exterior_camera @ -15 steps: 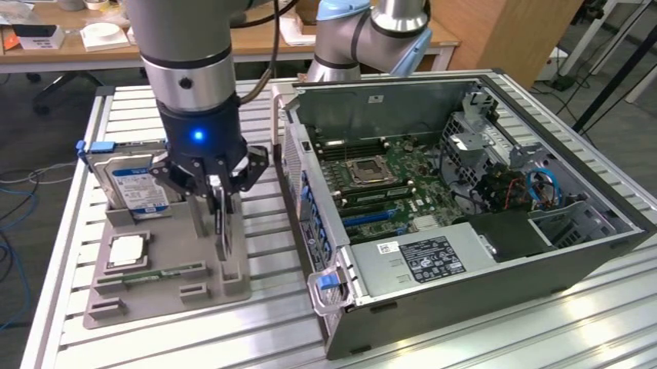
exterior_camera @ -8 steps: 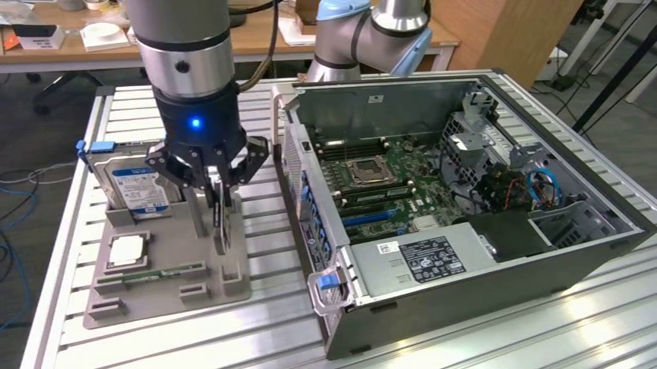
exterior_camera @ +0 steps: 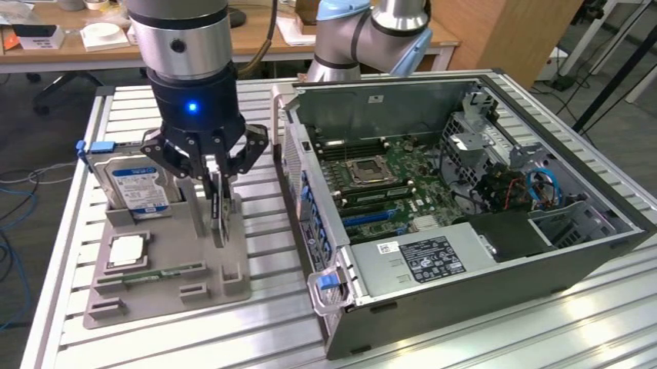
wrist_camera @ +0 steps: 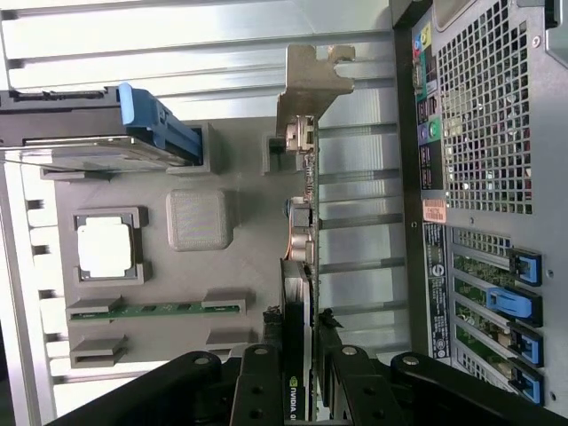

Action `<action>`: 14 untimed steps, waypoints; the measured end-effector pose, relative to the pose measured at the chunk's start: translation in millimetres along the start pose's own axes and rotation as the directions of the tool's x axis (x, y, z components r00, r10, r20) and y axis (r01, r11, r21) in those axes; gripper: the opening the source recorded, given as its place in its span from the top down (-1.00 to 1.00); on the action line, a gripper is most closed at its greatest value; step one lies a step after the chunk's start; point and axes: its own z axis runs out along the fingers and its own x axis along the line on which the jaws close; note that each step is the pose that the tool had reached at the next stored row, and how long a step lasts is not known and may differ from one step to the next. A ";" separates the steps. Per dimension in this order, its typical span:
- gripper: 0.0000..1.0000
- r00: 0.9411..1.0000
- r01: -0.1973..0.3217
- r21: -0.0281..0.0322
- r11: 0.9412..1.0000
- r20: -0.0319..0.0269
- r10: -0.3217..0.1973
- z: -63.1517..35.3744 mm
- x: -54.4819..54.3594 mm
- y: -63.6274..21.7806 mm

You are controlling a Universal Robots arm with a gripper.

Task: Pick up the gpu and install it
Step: 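Pick up the gpu and move the gpu toward the slot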

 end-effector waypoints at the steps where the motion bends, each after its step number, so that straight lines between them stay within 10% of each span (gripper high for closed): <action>1: 0.47 1.000 0.000 0.000 1.000 0.000 0.000 0.0 0.0 0.0; 14: 0.47 1.000 0.000 0.000 1.000 0.000 0.000 -0.1 0.0 0.0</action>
